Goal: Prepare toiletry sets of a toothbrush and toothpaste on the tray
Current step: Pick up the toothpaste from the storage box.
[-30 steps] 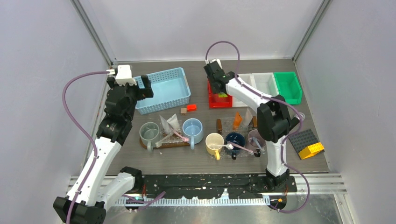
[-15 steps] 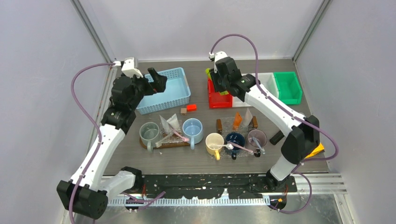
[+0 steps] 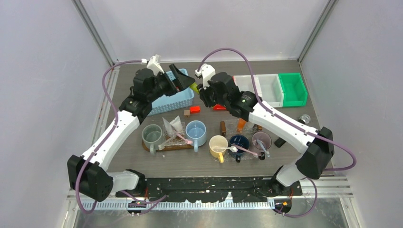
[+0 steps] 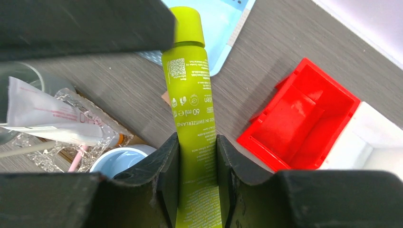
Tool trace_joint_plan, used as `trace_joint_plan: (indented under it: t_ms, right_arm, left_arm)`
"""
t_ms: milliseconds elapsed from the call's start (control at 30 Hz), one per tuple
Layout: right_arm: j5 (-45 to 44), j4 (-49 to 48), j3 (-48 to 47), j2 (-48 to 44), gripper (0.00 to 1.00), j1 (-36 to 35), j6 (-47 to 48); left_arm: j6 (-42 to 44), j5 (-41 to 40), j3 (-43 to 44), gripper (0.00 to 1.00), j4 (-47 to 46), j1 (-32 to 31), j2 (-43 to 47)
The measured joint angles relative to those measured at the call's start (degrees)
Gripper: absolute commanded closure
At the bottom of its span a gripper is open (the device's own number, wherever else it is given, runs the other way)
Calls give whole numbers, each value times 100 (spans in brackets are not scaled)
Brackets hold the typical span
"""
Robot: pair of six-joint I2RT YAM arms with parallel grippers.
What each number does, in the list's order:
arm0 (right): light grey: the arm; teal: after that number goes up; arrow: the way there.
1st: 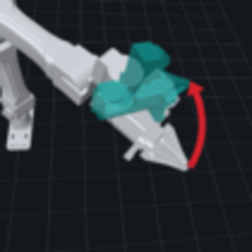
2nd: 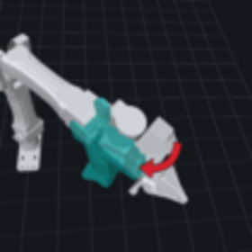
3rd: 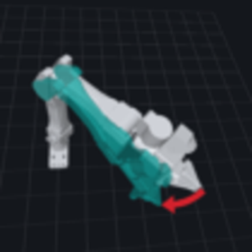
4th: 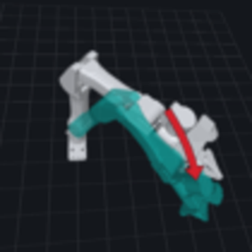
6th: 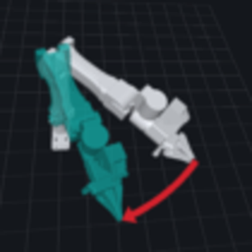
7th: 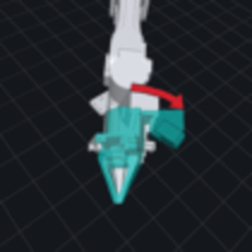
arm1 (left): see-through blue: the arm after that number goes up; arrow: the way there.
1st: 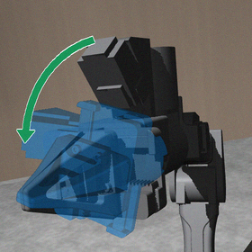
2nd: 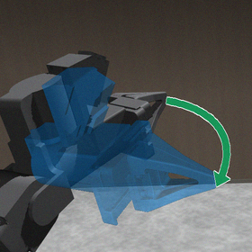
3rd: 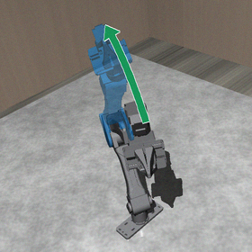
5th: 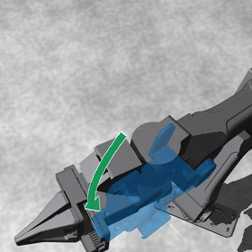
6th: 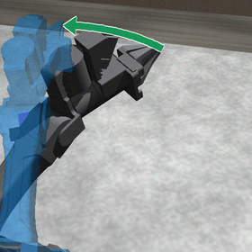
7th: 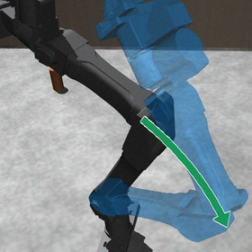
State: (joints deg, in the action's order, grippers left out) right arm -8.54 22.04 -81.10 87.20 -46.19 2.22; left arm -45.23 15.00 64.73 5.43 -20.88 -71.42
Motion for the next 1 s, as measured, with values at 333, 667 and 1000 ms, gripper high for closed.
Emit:
trace_joint_plan:
  t_ms: [333, 667, 1000]
  right_arm:
    - [197, -739, 422, -437, 93, -162, 249]
    - [190, -1091, 656, -564, 87, -186, 428]
    - [175, -1259, 815, -570, 91, -197, 236]
  left_arm:
    - [-743, 2, -7, 31, -505, -229, -103]
    - [-1200, -35, -131, 75, -695, -229, -236]
    - [-1661, -155, -614, 100, -1353, -240, -98]
